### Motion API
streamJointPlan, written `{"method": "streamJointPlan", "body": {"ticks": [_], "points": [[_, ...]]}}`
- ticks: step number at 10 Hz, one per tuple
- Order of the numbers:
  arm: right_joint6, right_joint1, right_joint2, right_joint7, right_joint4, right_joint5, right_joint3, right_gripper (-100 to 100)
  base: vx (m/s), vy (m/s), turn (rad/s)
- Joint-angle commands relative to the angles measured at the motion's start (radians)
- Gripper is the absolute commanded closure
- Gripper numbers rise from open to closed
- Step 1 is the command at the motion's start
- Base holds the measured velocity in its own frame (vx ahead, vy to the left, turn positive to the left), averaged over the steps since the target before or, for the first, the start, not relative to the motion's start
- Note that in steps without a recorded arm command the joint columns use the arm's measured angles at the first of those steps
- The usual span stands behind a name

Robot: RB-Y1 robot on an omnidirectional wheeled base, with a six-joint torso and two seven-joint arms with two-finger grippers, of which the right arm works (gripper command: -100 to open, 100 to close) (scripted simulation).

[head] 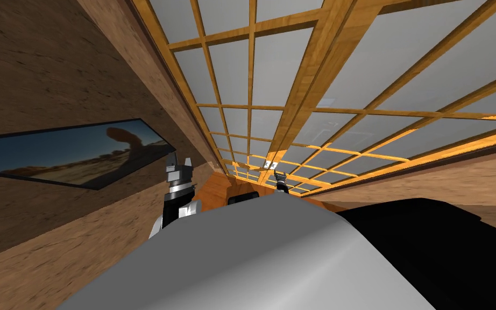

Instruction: Pull the door open

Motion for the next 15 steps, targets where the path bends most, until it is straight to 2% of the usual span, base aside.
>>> {"method": "streamJointPlan", "body": {"ticks": [1,2,3,4,5,10,11,12,15], "points": [[-0.008,-0.028,0.000,-0.015,0.015,0.005,0.007,-100,0.115,-0.003,0.064],[-0.008,-0.049,0.004,-0.016,0.005,0.010,0.012,-100,0.168,-0.015,0.109],[-0.008,-0.049,0.004,-0.016,0.005,0.010,0.012,-100,0.132,-0.034,0.060],[-0.014,-0.051,0.002,-0.029,0.028,0.011,0.015,-100,0.047,-0.017,0.020],[-0.014,-0.051,0.002,-0.029,0.028,0.011,0.015,100,-0.007,0.006,-0.009],[-0.014,-0.051,0.002,-0.029,0.028,0.011,0.015,100,-0.006,0.006,0.005],[-0.013,-0.035,0.001,-0.030,0.038,0.008,0.019,100,-0.074,0.004,-0.028],[-0.013,-0.035,0.001,-0.030,0.038,0.008,0.019,100,-0.100,0.022,-0.039],[-0.013,-0.010,-0.005,-0.031,0.054,0.001,0.020,100,-0.109,0.047,-0.066]]}}
